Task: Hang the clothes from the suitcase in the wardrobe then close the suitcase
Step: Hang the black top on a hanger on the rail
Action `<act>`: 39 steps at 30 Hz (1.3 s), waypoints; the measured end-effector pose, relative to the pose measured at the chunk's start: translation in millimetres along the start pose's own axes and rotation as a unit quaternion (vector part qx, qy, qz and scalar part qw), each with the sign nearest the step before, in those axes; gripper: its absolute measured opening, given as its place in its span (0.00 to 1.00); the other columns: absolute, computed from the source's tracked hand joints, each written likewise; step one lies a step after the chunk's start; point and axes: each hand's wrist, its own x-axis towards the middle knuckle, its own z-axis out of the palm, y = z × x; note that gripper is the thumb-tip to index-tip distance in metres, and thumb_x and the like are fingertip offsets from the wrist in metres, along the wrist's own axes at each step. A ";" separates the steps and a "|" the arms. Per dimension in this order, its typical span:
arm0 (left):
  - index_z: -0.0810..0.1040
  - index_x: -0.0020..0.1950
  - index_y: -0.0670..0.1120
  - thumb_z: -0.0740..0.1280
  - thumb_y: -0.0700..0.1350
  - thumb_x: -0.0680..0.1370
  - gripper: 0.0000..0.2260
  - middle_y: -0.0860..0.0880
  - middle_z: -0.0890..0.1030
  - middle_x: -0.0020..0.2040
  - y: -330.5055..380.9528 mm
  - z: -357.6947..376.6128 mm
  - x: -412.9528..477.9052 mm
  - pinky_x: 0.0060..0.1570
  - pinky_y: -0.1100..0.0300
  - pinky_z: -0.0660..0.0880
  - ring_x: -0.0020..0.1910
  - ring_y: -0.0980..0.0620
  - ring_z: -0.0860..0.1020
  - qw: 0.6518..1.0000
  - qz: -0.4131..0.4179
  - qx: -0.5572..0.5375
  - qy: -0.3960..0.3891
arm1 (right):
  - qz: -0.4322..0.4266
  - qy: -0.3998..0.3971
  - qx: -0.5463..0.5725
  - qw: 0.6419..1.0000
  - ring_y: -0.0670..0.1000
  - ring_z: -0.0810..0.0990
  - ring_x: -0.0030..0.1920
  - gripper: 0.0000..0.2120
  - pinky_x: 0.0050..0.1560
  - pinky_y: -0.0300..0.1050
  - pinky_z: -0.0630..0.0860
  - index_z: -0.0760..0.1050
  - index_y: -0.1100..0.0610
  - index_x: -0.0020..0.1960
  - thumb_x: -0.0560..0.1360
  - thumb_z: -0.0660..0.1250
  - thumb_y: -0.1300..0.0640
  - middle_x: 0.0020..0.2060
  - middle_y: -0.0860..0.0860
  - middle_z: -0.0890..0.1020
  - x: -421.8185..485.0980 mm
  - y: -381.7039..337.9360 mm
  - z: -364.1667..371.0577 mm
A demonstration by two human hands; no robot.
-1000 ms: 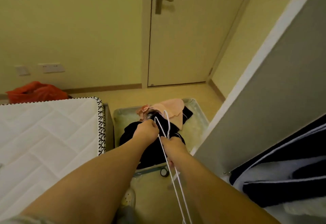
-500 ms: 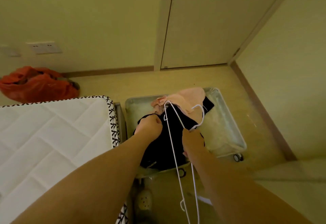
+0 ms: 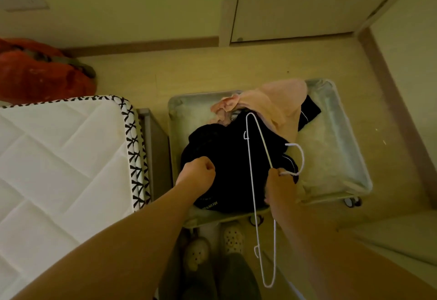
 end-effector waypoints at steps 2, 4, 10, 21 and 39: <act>0.73 0.48 0.51 0.56 0.44 0.81 0.07 0.49 0.77 0.43 -14.9 18.0 29.2 0.51 0.49 0.78 0.51 0.42 0.80 1.000 -0.021 0.008 -0.010 | 0.004 0.004 0.010 1.000 0.54 0.68 0.33 0.09 0.38 0.49 0.69 0.67 0.60 0.42 0.80 0.53 0.61 0.30 0.55 0.68 31.7 18.6 7.9; 0.74 0.53 0.49 0.56 0.44 0.81 0.08 0.48 0.77 0.45 -27.4 34.4 52.8 0.50 0.50 0.78 0.50 0.43 0.80 0.999 -0.032 0.008 -0.019 | 0.011 0.009 0.034 0.999 0.51 0.66 0.28 0.11 0.30 0.45 0.65 0.67 0.59 0.38 0.79 0.55 0.61 0.28 0.53 0.67 57.8 32.8 12.1; 0.75 0.57 0.46 0.57 0.43 0.81 0.10 0.45 0.77 0.50 -72.9 87.0 124.5 0.43 0.53 0.76 0.47 0.44 0.78 0.997 -0.066 0.030 -0.027 | 0.116 -0.108 0.182 0.970 0.44 0.59 0.16 0.20 0.22 0.37 0.55 0.60 0.54 0.30 0.80 0.53 0.51 0.15 0.46 0.62 129.1 82.1 29.6; 0.61 0.72 0.47 0.63 0.44 0.77 0.25 0.42 0.63 0.71 -129.5 145.4 249.8 0.61 0.48 0.71 0.64 0.39 0.69 0.982 -0.130 -0.053 0.130 | 0.185 -0.108 0.242 0.946 0.45 0.58 0.15 0.24 0.18 0.31 0.56 0.61 0.55 0.30 0.80 0.53 0.44 0.15 0.47 0.60 217.7 169.8 70.9; 0.73 0.64 0.38 0.66 0.42 0.78 0.16 0.41 0.78 0.54 -100.7 136.4 248.7 0.52 0.52 0.75 0.52 0.42 0.76 0.946 -0.181 -0.269 -0.010 | 0.212 -0.136 0.181 0.951 0.45 0.56 0.15 0.22 0.19 0.34 0.54 0.62 0.55 0.30 0.80 0.54 0.46 0.15 0.47 0.60 213.0 150.1 61.0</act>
